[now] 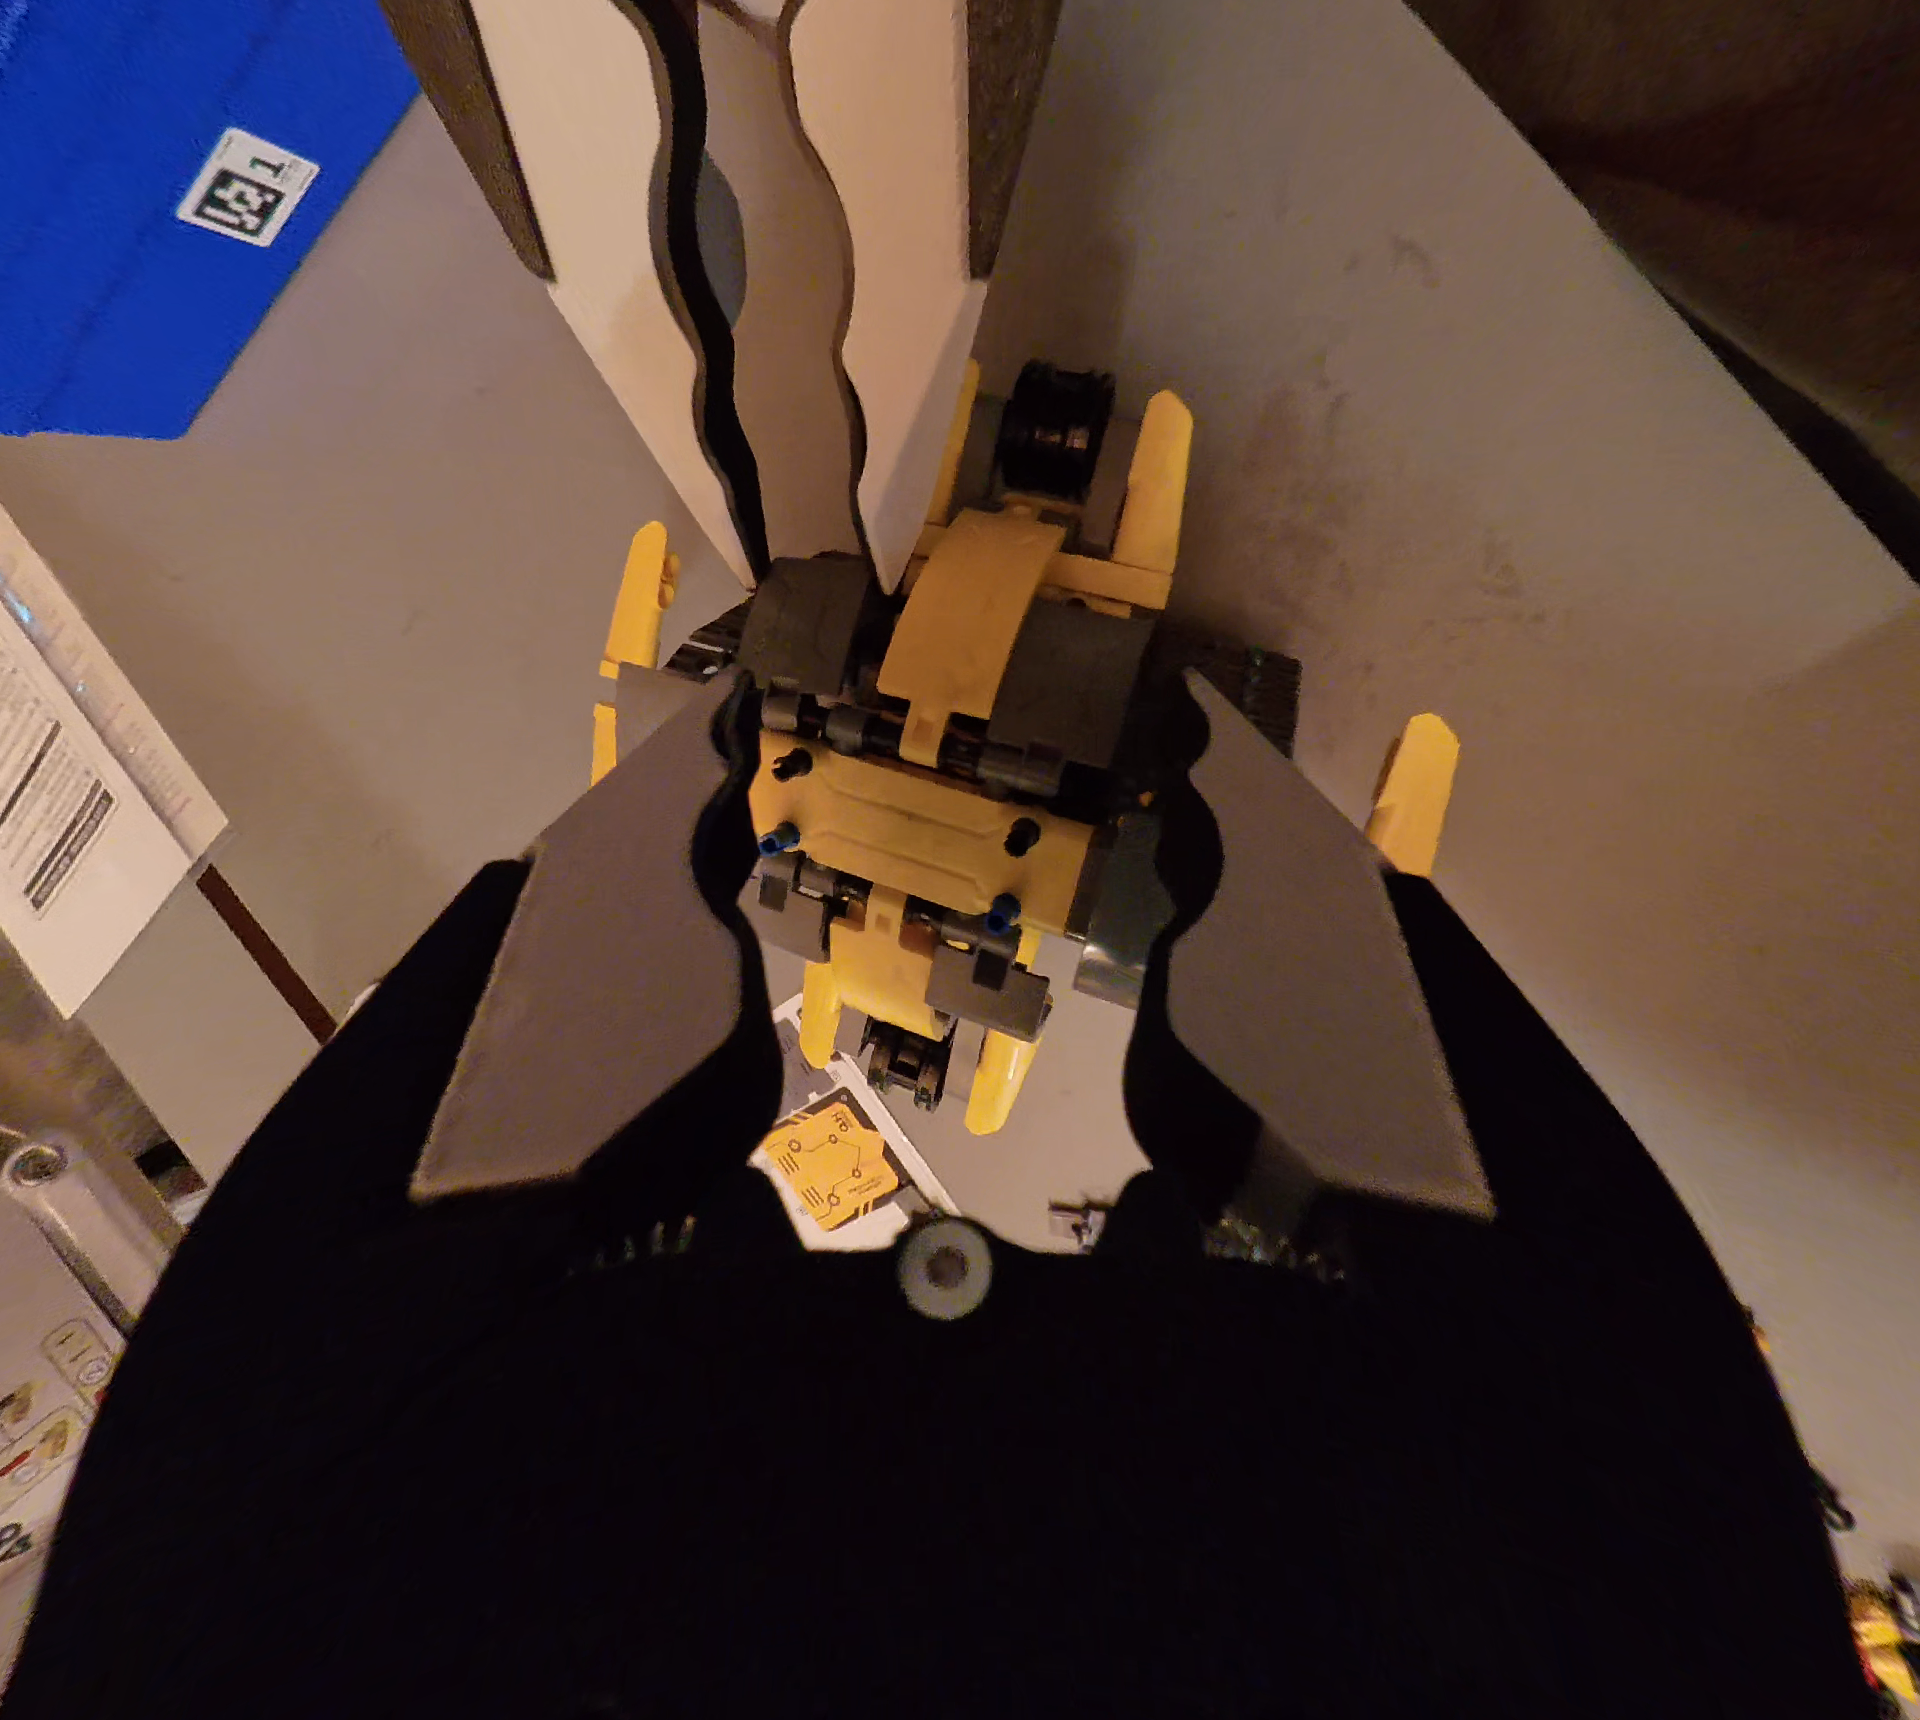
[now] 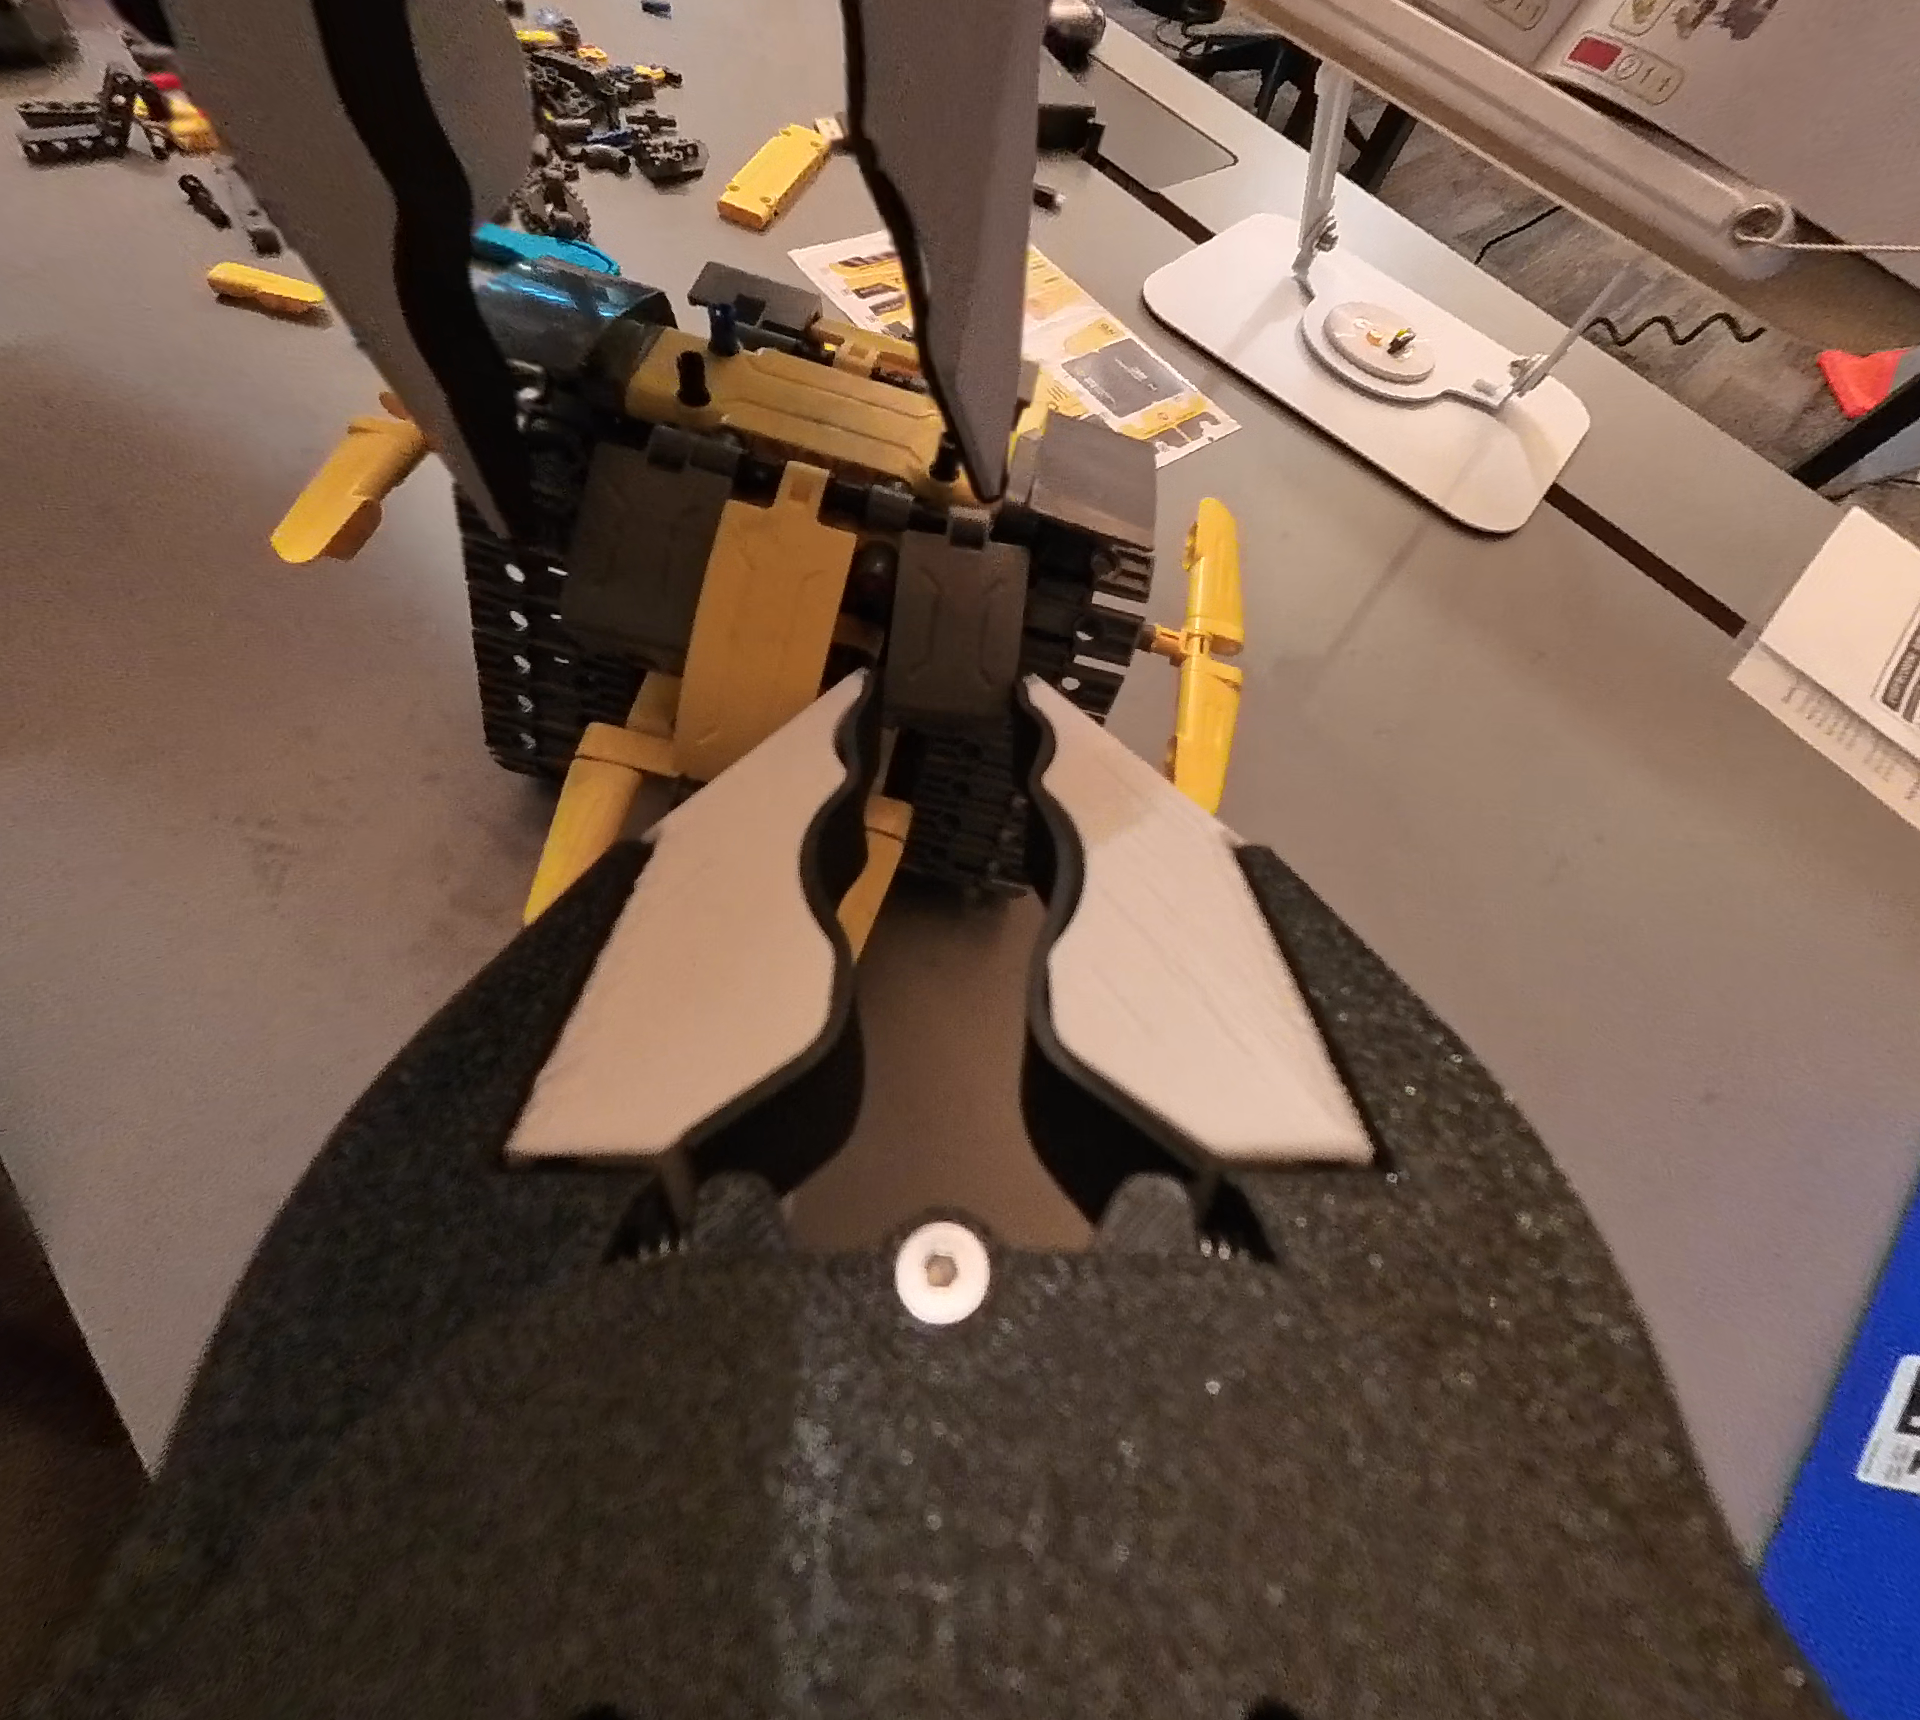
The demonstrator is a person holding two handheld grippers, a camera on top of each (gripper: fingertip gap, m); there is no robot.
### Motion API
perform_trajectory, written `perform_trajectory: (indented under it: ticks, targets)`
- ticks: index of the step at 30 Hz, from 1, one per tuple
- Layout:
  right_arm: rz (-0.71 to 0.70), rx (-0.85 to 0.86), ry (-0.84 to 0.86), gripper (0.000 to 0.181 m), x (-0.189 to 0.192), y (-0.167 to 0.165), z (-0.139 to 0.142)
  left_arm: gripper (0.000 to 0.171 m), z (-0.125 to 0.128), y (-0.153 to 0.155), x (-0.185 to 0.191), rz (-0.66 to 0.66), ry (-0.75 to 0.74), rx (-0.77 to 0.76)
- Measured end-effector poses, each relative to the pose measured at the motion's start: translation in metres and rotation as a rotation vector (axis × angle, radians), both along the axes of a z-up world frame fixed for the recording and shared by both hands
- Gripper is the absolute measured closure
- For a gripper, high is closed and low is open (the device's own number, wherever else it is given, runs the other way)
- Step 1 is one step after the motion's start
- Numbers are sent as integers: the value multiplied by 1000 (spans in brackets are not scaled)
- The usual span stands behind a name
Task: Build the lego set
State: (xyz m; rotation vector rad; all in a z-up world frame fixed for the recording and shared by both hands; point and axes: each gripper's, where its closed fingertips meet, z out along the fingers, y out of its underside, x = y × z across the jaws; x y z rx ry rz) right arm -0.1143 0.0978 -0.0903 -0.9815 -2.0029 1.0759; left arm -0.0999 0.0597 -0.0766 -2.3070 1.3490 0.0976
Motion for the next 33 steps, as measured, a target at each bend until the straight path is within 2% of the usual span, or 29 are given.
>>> perform_trajectory:
  ticks: [8, 23, 33]
  targets:
    - [10, -15, -5, 158, 0, -1, -1, 88, -17, 5, -4, -11, 80, -77]
    - [66, -23, 25, 157, 0, -3, -3, 84, -24, 10, -3, 0, 17, -193]
    - [84, -95, 65, 157, 0, -3, -3, 84, -24, 10, -3, 3, 10, -191]
